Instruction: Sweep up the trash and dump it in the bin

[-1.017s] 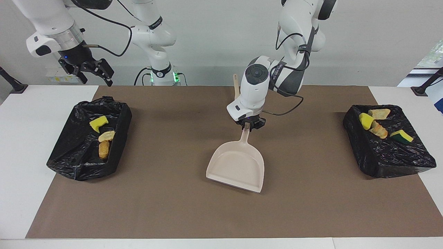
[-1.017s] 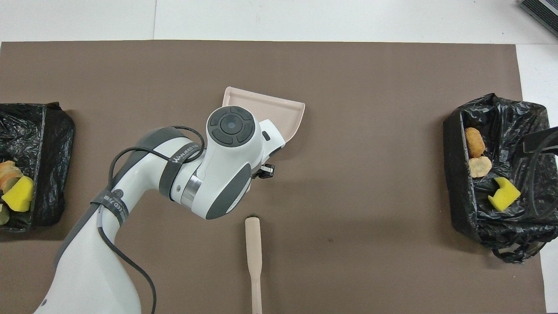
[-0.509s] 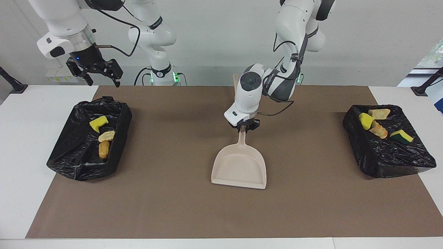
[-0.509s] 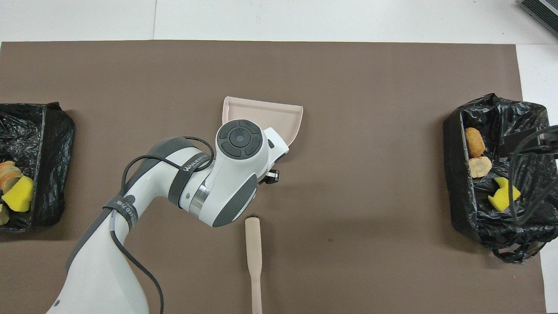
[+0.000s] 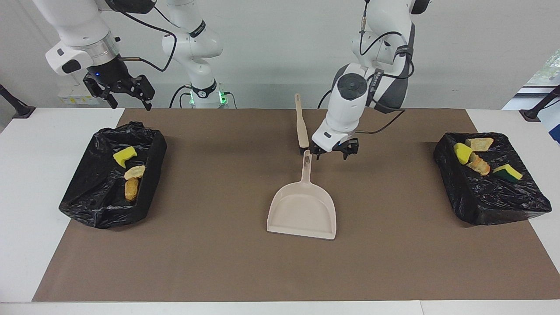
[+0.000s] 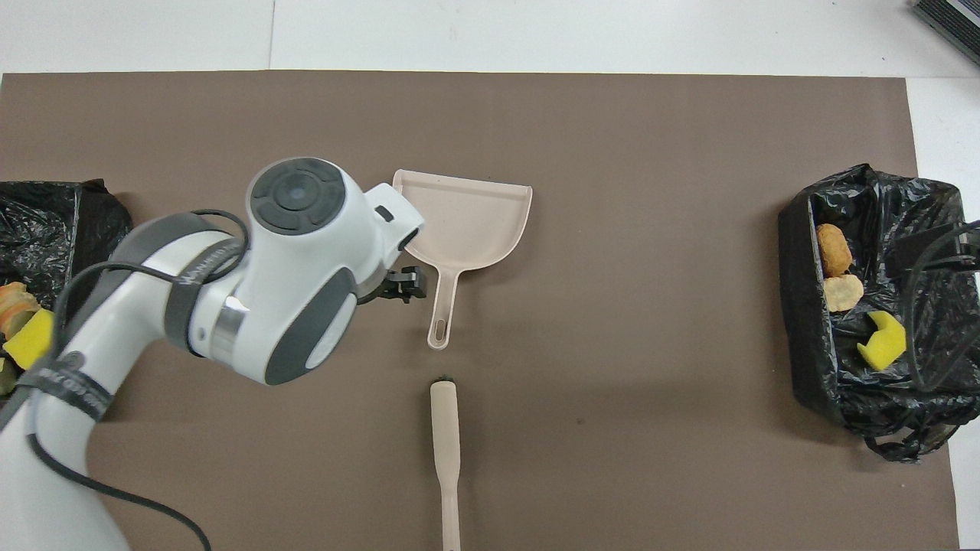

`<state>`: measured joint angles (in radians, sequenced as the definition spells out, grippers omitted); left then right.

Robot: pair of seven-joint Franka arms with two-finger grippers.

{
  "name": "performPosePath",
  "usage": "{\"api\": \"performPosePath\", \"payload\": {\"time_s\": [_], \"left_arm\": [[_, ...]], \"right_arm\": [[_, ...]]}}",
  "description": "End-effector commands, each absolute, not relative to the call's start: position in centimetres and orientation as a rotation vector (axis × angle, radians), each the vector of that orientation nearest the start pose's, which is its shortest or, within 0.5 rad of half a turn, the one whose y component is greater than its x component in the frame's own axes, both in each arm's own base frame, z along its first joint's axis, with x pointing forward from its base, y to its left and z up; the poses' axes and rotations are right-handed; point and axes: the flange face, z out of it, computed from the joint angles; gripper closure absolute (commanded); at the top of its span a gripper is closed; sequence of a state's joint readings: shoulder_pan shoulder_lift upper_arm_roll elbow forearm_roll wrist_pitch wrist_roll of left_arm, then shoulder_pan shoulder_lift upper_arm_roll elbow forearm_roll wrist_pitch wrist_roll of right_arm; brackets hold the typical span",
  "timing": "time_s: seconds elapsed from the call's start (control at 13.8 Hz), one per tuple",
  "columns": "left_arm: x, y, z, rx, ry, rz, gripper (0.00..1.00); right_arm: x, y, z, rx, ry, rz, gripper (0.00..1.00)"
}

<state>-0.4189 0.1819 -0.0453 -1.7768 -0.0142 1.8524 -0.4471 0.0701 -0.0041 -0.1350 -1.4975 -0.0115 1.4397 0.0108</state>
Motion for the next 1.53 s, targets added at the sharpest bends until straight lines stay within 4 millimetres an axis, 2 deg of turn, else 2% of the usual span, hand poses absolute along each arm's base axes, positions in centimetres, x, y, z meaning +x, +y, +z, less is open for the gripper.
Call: {"api": "performPosePath", "payload": {"time_s": [0.0,0.15,0.36,0.51,0.73,0.87,1.09,1.23,1.45], "left_arm": [[53.2,-20.2,46.7,-3.116,-0.035,0.17,0.0],[52.1,-15.8,48.4,-3.129,0.019,0.131,0.0],[50.6,-12.2,51.3,-3.137,0.115,0.083,0.0],[50.7,-10.5,54.5,-3.141,0.158,0.048,0.0],[51.1,-8.1,60.4,-3.144,0.186,0.021,0.0],[51.2,-7.0,62.9,-3.141,0.248,0.008,0.0],[52.6,-5.7,64.8,-3.132,0.214,0.002,0.0],[54.2,-4.9,65.2,-3.121,0.2,0.014,0.0],[54.7,-4.8,65.4,-3.121,0.214,0.009,0.0]], "right_arm": [[53.9,-3.6,65.4,-3.123,0.136,0.105,0.0],[53.2,-3.6,65.8,-3.132,0.151,0.092,0.0],[52.4,-3.6,65.4,-3.126,0.172,0.099,0.0],[52.7,-3.5,65.4,-3.119,0.201,0.094,0.0],[52.7,-3.4,65.3,-3.117,0.225,0.082,0.0],[52.9,-3.5,65.4,-3.117,0.225,0.073,0.0],[53.6,-3.6,65.6,-3.126,0.225,-0.001,0.0],[54.1,-3.4,65.3,-3.115,0.226,-0.019,0.0],[54.0,-3.2,65.3,-3.11,0.225,-0.011,0.0]]}}
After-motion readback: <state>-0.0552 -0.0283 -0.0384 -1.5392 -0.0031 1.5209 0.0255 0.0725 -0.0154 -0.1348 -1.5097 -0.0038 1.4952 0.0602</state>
